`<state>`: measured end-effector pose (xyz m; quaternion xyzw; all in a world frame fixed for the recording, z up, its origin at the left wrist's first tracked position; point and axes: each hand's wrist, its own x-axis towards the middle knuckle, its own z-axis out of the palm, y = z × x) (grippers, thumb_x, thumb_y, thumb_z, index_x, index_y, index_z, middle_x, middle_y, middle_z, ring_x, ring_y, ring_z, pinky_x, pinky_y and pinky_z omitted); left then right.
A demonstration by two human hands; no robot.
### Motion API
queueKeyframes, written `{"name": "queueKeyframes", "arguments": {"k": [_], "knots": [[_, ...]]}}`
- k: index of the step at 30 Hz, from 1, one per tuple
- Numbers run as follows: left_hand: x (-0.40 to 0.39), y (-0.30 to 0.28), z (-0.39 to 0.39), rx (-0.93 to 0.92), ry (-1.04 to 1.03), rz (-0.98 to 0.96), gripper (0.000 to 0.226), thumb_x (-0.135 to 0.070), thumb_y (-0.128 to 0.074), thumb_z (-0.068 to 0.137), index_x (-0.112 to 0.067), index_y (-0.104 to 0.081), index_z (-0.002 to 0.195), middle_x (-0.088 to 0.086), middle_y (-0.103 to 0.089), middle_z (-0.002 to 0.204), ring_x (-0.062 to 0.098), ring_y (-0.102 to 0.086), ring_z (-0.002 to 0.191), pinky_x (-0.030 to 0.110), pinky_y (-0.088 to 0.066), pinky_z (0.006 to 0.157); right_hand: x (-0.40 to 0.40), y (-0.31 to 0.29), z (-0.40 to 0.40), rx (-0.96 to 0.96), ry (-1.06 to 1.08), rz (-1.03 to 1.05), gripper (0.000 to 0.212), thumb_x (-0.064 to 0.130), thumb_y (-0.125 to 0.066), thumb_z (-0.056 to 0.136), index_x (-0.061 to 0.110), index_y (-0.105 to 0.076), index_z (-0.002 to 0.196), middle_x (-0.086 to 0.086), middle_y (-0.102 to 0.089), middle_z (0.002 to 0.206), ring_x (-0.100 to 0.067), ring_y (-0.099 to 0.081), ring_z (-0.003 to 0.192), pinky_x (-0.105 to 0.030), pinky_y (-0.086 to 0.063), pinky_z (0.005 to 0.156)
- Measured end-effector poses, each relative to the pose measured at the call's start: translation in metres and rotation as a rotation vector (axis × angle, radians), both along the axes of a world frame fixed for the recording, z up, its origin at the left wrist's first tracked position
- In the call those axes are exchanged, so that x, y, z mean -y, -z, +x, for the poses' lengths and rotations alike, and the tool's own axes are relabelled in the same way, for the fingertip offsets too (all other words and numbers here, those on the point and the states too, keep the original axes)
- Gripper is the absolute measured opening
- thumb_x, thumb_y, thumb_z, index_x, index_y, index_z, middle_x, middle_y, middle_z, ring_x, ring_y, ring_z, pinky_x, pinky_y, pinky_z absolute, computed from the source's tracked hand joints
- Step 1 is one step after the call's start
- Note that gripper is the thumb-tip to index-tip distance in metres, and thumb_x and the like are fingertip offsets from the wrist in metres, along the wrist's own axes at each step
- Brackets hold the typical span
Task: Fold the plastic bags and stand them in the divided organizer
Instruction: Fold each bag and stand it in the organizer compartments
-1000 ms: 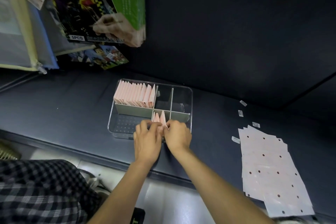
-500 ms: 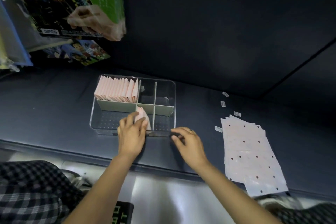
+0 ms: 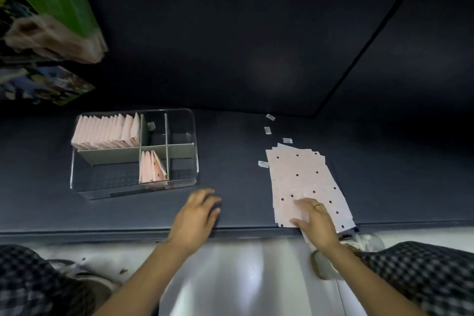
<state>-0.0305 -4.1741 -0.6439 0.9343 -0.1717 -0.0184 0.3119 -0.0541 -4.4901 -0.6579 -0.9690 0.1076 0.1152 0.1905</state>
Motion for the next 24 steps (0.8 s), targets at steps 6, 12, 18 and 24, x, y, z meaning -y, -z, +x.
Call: {"name": "queueKeyframes", "arguments": {"k": [6,12,18,24], "knots": [[0.0,0.028,-0.025,-0.254,0.129,0.219,0.048,-0.038,-0.041,0.098,-0.025,-0.034,0.144,-0.009,-0.015,0.156,0.012,-0.008,0.145,0.025,-0.01,0.116,-0.002,0.015,0.001,0.122,0.141,0.2,0.023,0.003,-0.066,0.084,0.006,-0.065,0.107,-0.007,-0.055,0.108,-0.023,-0.056,0.103,-0.025,-0.044,0.088],[0.0,0.028,-0.024,-0.291,0.137,0.227,0.048,-0.036,-0.045,0.097,-0.027,-0.034,0.143,-0.01,-0.014,0.156,0.012,-0.007,0.145,0.024,-0.01,0.115,-0.002,0.014,0.003,0.201,0.26,0.357,0.007,0.005,-0.072,0.079,0.01,-0.068,0.076,-0.003,-0.058,0.078,-0.02,-0.055,0.074,-0.013,-0.038,0.064],[0.012,0.015,-0.022,-0.277,0.113,0.147,0.055,-0.033,-0.05,0.095,-0.028,-0.027,0.145,-0.009,-0.024,0.153,0.012,-0.014,0.143,0.022,-0.015,0.113,-0.022,0.001,0.01,0.313,0.215,0.422,0.01,0.012,-0.069,0.083,0.008,-0.069,0.074,-0.002,-0.06,0.08,-0.017,-0.055,0.077,-0.021,-0.044,0.07],[0.034,-0.001,-0.018,-0.199,0.107,-0.017,0.078,-0.029,-0.069,0.084,-0.029,-0.024,0.147,-0.02,-0.025,0.142,0.002,-0.017,0.136,0.015,-0.014,0.109,-0.084,-0.022,0.014,0.103,-0.108,0.578,0.012,0.022,-0.069,0.084,0.016,-0.068,0.073,0.014,-0.062,0.066,0.003,-0.054,0.06,-0.015,-0.042,0.064]]}}
